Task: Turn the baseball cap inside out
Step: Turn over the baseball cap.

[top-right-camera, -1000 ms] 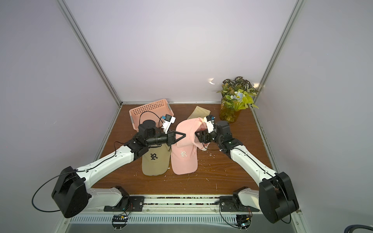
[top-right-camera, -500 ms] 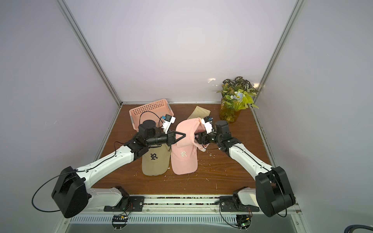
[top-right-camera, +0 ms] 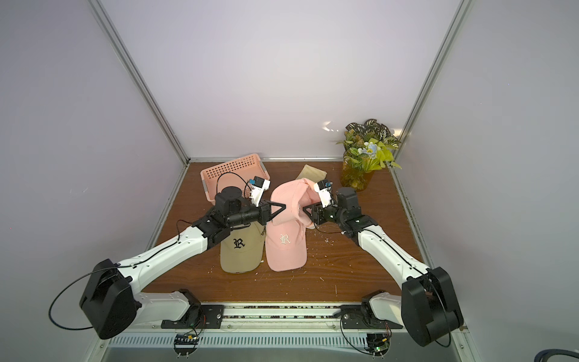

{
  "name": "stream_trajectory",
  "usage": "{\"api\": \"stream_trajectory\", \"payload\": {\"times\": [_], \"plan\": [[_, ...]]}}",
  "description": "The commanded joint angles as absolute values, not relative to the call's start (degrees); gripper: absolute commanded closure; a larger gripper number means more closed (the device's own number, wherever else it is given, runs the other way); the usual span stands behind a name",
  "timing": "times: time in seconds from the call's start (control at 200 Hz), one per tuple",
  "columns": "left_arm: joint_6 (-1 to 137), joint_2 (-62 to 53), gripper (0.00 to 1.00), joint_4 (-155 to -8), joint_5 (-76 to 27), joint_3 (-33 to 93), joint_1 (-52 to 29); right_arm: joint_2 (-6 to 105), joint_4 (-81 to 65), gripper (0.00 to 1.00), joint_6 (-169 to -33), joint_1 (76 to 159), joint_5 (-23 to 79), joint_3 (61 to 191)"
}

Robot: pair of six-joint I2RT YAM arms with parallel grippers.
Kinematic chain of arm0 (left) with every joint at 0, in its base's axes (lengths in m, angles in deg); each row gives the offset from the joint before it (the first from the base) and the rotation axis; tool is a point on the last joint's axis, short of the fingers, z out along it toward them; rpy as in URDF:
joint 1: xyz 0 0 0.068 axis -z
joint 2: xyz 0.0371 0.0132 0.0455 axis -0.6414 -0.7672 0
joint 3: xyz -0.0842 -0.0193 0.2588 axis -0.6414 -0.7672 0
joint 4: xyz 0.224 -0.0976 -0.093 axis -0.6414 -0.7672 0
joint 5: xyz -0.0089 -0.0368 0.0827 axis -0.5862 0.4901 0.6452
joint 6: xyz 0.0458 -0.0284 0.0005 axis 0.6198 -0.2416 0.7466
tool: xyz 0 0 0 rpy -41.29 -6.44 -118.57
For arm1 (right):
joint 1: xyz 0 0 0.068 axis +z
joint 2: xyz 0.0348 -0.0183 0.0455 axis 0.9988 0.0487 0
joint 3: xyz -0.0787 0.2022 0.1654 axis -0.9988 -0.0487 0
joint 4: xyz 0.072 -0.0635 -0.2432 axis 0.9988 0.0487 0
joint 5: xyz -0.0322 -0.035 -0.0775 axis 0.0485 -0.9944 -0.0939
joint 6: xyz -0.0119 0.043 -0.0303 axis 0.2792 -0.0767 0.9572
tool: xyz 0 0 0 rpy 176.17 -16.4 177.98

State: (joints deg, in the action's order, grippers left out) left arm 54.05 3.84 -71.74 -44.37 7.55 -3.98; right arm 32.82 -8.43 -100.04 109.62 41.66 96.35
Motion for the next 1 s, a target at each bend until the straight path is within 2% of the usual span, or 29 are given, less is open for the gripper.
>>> {"api": "stream_trajectory", "payload": {"times": [0.0,0.185,0.405,0.635,0.996], "plan": [[52.7,1.8,1.00,-66.4,-51.2,9.1,-2.9,30.5,-6.5,0.51,-102.3,109.9,31.2,95.7],[48.3,-3.8,1.00,-62.3,-53.4,10.0,-0.1,28.6,-6.4,0.42,-105.8,109.5,25.1,91.3],[44.4,-12.0,1.00,-65.3,-48.4,12.6,2.4,28.2,-4.9,0.35,-111.8,108.4,19.0,86.1],[46.7,-16.0,1.00,-73.1,-41.8,15.9,3.5,32.9,-6.8,0.34,-114.5,108.0,17.2,82.8],[50.1,-20.2,1.00,-81.5,-36.7,20.3,4.3,43.3,-10.2,0.38,-113.5,108.0,21.5,84.9]]}}
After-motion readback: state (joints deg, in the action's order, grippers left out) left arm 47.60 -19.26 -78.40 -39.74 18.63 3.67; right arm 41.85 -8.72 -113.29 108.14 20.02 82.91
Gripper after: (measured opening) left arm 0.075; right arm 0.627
